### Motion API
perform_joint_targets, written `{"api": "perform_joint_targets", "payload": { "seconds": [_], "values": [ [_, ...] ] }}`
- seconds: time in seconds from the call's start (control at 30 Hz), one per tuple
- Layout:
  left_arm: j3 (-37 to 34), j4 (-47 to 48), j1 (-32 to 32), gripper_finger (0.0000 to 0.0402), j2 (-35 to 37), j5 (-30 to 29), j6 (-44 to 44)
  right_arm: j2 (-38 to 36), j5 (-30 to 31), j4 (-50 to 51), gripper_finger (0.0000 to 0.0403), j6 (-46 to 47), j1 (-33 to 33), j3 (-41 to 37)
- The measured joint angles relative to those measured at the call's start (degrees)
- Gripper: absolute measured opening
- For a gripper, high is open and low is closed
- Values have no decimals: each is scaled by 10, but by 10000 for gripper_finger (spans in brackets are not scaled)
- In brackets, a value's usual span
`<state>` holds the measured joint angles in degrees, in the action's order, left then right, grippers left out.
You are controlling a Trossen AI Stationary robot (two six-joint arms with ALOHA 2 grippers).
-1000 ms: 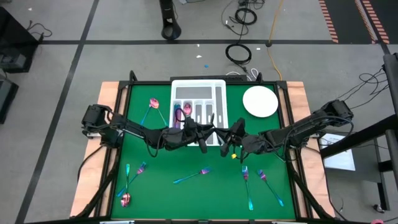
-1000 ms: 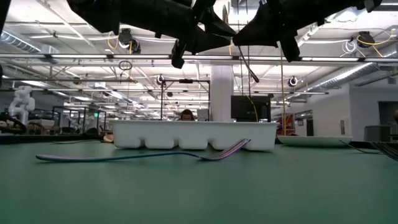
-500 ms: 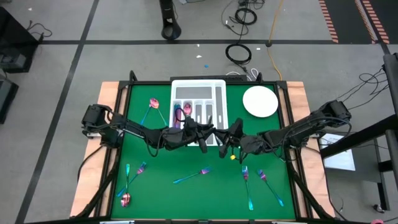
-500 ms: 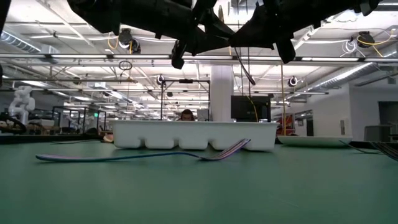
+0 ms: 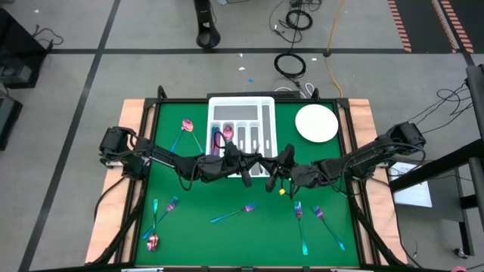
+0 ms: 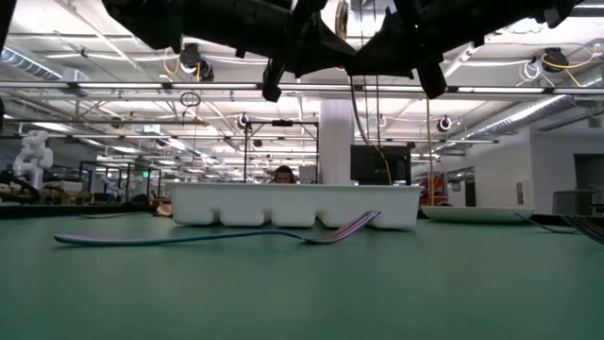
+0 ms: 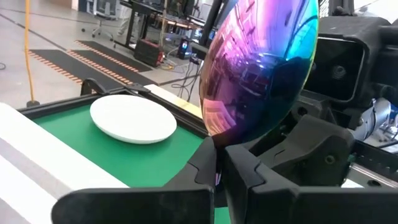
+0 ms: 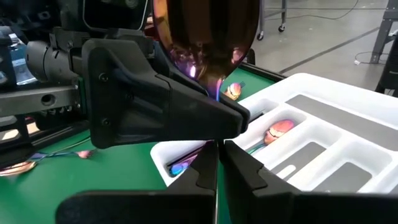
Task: Sort silverware
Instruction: Put the blue spoon into the silverware tray
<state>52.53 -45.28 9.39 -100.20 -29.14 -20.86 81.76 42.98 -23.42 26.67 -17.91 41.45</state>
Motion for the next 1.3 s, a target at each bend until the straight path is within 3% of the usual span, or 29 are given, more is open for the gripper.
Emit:
{"api": "perform_joint_targets", "payload": {
  "seconds": [0.23,0.5,0.67,0.83,0.9,1.07,1.3],
  "values": [
    [0,5,0,4,1,0,3,0,2,-4,17,-8,0,0],
    [0,21,-1,2,1,-2,8,-15,3,13,73,-53,-6,0],
    [-2,57,-6,2,2,11,6,-66,-3,90,111,-50,-18,2],
    [-1,89,-8,1,32,55,-2,-138,-67,207,129,-37,-36,1],
    [-2,95,-17,1,47,87,-4,-168,-75,248,129,-19,-43,1],
    [0,126,-84,1,118,244,-89,-229,-76,342,127,15,-69,1],
    [-1,343,-225,1,177,398,-263,-264,-76,439,126,44,-101,1]
  ]
}}
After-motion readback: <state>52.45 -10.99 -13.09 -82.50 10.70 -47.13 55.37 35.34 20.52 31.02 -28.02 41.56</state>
